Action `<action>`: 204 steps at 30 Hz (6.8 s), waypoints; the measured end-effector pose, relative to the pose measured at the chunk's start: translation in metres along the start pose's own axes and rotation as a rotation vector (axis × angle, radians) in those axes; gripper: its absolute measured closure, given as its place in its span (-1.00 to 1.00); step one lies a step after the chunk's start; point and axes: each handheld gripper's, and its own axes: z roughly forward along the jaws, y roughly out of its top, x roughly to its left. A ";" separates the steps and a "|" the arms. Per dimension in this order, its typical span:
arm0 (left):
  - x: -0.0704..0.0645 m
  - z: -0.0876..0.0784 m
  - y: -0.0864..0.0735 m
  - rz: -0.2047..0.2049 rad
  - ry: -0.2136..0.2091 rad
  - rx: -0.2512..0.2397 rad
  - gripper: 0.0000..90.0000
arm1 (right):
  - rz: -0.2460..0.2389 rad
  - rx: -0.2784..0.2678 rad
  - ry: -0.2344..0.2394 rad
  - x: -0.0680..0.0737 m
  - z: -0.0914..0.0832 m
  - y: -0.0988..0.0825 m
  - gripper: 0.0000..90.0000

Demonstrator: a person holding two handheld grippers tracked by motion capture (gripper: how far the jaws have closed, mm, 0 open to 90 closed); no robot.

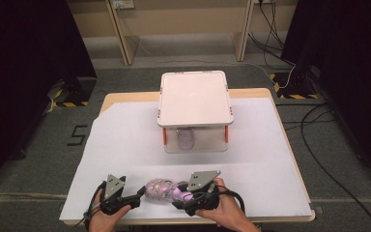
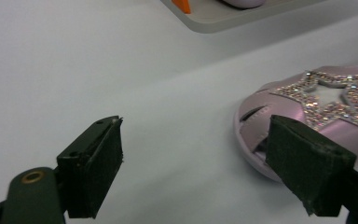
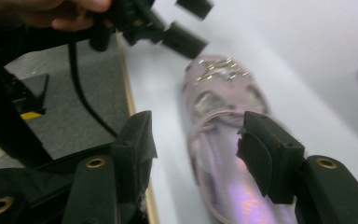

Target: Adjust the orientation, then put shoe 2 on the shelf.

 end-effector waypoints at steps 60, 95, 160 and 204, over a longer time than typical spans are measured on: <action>-0.029 0.061 0.035 0.050 -0.084 0.037 -0.46 | 0.122 -0.048 -0.120 0.000 -0.024 -0.024 0.08; -0.009 -0.001 -0.010 -0.011 -0.045 0.019 -0.56 | -0.147 0.035 -0.176 -0.007 0.031 0.005 0.10; -0.010 0.006 -0.010 0.003 -0.061 0.033 -0.56 | -0.437 0.042 -0.714 -0.085 -0.034 0.006 0.89; -0.011 0.006 -0.011 0.011 -0.063 0.041 -0.56 | -0.397 0.073 -0.807 -0.128 -0.001 -0.005 0.30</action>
